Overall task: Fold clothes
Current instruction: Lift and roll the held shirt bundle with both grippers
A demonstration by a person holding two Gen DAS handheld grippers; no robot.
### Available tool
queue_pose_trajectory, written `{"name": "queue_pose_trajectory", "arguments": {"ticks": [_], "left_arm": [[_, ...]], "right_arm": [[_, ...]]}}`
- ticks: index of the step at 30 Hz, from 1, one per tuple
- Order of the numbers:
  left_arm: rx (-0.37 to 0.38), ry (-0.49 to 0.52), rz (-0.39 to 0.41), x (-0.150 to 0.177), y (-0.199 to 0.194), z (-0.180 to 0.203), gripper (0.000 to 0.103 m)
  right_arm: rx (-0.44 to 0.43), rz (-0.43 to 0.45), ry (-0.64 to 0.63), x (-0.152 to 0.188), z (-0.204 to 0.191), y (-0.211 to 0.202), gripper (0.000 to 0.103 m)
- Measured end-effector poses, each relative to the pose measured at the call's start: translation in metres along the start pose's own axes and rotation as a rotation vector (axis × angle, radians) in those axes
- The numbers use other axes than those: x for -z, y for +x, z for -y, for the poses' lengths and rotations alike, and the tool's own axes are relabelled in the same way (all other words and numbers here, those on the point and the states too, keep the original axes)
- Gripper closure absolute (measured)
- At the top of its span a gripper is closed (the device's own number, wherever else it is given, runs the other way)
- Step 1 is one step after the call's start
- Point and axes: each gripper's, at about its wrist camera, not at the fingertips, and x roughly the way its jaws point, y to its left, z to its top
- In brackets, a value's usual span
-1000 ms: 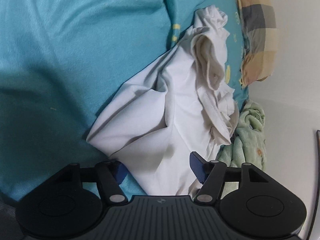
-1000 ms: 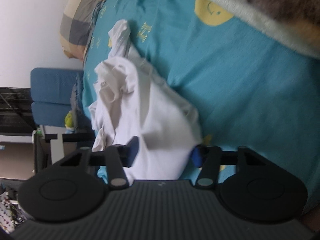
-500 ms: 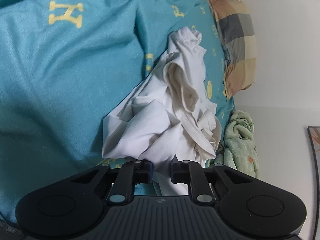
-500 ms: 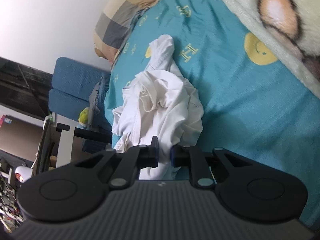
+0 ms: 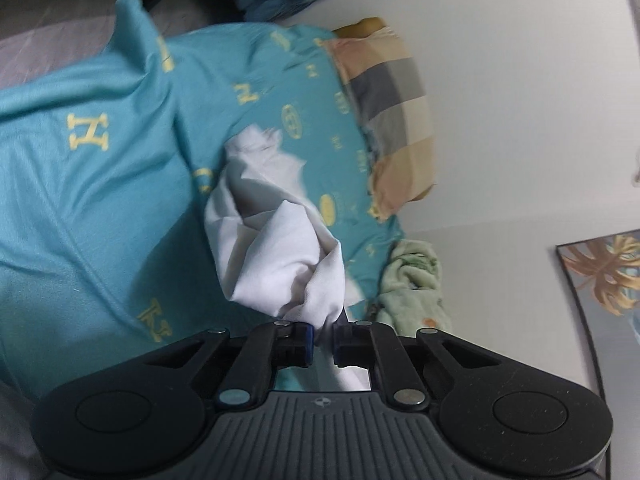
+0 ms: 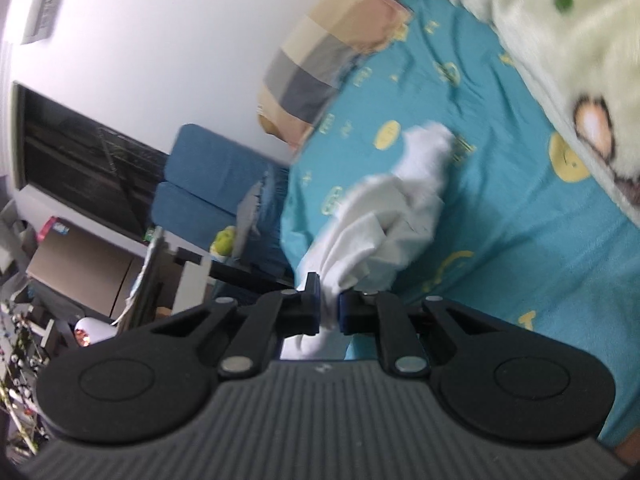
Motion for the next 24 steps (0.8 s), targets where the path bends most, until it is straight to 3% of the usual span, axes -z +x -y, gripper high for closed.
{"name": "queue_pose_trajectory", "arguments": {"ticks": [6, 10, 15, 18, 24], "left_arm": [[0.034, 0.053, -0.013, 0.027, -0.061, 0.027, 0.094], [0.016, 0.043, -0.039, 0.044, -0.07, 0.016, 0.094], [-0.005, 0.029, -0.072, 0.064, -0.083, 0.002, 0.094], [-0.019, 0.022, -0.091, 0.076, -0.09, -0.006, 0.094], [-0.044, -0.013, -0.076, 0.044, -0.038, 0.005, 0.093]], "right_arm": [[-0.014, 0.005, -0.005, 0.015, -0.021, -0.057, 0.091], [0.025, -0.013, 0.004, 0.042, -0.017, -0.098, 0.091], [0.07, -0.025, 0.134, 0.072, 0.012, -0.119, 0.091], [0.068, -0.004, 0.179, 0.067, 0.019, -0.117, 0.091], [0.082, 0.028, 0.196, 0.039, 0.009, -0.083, 0.091]]}}
